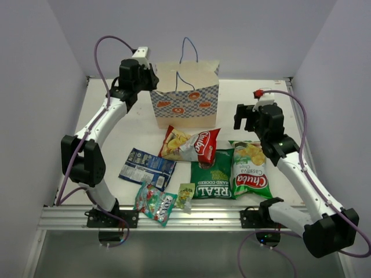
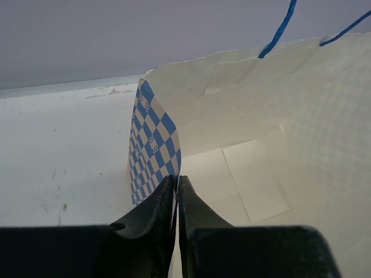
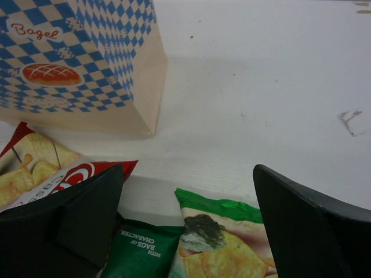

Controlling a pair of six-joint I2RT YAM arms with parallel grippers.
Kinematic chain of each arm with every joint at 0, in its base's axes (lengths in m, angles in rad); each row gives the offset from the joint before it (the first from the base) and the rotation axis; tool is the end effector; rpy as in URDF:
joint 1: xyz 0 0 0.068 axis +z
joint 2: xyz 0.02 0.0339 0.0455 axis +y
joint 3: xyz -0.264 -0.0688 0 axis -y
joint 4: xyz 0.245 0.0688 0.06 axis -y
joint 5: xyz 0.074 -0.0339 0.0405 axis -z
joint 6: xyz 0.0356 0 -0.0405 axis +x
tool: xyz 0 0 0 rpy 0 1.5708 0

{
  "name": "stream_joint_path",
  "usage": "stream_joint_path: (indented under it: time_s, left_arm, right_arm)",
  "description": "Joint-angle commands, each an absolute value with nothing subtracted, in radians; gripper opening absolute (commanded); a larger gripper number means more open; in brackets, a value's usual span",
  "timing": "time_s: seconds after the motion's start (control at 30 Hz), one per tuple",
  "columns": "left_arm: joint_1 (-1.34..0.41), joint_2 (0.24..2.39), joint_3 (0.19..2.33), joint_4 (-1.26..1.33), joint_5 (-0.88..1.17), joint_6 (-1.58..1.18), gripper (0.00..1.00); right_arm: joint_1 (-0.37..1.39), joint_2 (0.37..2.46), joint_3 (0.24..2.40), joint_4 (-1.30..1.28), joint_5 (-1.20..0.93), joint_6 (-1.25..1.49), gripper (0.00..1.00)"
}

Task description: Place the snacks into the paper bag

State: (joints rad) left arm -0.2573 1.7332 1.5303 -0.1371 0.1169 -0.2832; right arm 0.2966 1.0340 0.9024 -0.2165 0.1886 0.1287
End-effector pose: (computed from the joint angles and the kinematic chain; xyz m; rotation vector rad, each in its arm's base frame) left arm 0.4030 -0.1103 0.3470 0.0550 1.9364 -0.4745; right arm 0.2297 0.0632 0.3305 -0.0340 1.9136 0.1060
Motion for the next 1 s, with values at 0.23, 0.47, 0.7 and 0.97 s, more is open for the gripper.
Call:
stream_joint_path:
  time_s: [0.23, 0.47, 0.7, 0.97]
  left_arm:
    - [-0.268, 1.727, 1.577, -0.147, 0.117, -0.250, 0.00]
    - [-0.271, 1.718, 1.572, -0.156, 0.121, -0.247, 0.00]
    - [-0.273, 1.718, 1.571, -0.160, 0.117, -0.244, 0.00]
    - [-0.275, 1.715, 1.571, -0.164, 0.113, -0.238, 0.00]
  right_arm:
    - [0.302, 1.192, 0.755, -0.020, -0.093, 0.316, 0.99]
    - [0.302, 1.287, 0.723, 0.110, -0.193, 0.403, 0.99]
    - [0.308, 1.348, 0.676, 0.213, -0.265, 0.476, 0.99]
    - [0.319, 1.405, 0.678, 0.241, -0.302, 0.483, 0.62]
